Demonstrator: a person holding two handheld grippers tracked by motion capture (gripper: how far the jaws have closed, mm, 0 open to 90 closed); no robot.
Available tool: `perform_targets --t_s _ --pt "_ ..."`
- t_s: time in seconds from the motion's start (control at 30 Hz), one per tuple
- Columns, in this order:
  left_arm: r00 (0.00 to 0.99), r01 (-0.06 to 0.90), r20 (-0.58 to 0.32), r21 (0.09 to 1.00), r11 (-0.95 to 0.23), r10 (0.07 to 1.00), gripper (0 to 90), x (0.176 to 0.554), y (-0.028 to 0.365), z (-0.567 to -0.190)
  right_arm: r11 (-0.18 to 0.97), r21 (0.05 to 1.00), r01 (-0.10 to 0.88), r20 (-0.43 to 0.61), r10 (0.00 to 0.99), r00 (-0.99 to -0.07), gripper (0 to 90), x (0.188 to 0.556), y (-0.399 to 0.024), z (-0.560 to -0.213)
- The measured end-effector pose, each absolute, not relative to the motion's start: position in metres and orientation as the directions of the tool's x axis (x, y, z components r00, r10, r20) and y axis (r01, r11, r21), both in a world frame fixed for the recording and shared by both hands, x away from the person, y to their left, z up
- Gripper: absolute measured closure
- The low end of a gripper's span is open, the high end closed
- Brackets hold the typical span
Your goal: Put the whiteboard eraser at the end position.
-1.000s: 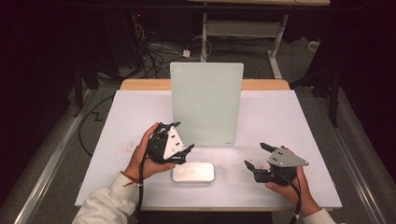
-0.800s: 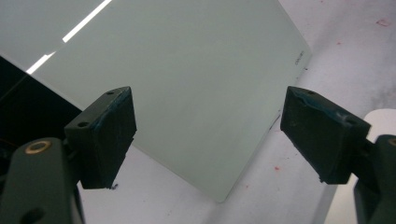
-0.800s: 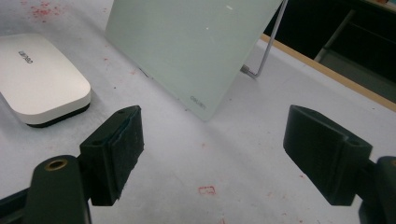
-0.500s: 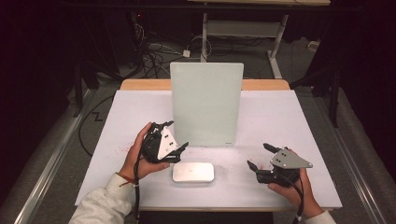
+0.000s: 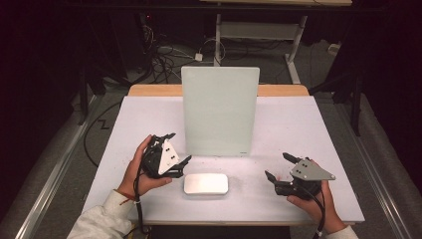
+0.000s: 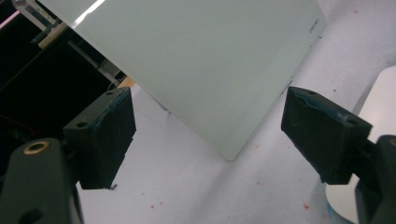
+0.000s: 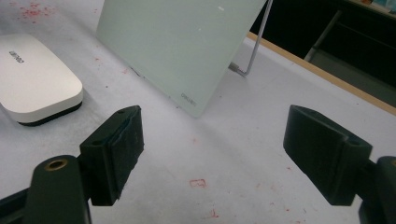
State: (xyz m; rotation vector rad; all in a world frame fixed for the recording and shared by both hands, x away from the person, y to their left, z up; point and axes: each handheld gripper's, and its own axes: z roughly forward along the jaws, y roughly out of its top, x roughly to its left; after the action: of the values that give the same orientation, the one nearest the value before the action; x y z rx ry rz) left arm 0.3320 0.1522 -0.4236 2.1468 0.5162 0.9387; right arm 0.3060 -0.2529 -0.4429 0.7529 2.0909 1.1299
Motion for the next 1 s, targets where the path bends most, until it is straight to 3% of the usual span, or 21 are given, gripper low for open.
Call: perform_targets --t_s 0.63,1.0 --pt "0.623 0.125 0.459 0.741 -0.66 0.633 17.3 0.318 0.178 -0.449 0.462 0.866 0.19 -0.262 0.744 -0.615 20.7 0.305 -0.257 -0.442" --pt "0.612 0.205 0.403 0.751 -0.628 0.681 16.6 0.311 0.205 -0.468 0.463 0.863 0.202 -0.261 0.751 -0.607 20.7 0.305 -0.26 -0.445"
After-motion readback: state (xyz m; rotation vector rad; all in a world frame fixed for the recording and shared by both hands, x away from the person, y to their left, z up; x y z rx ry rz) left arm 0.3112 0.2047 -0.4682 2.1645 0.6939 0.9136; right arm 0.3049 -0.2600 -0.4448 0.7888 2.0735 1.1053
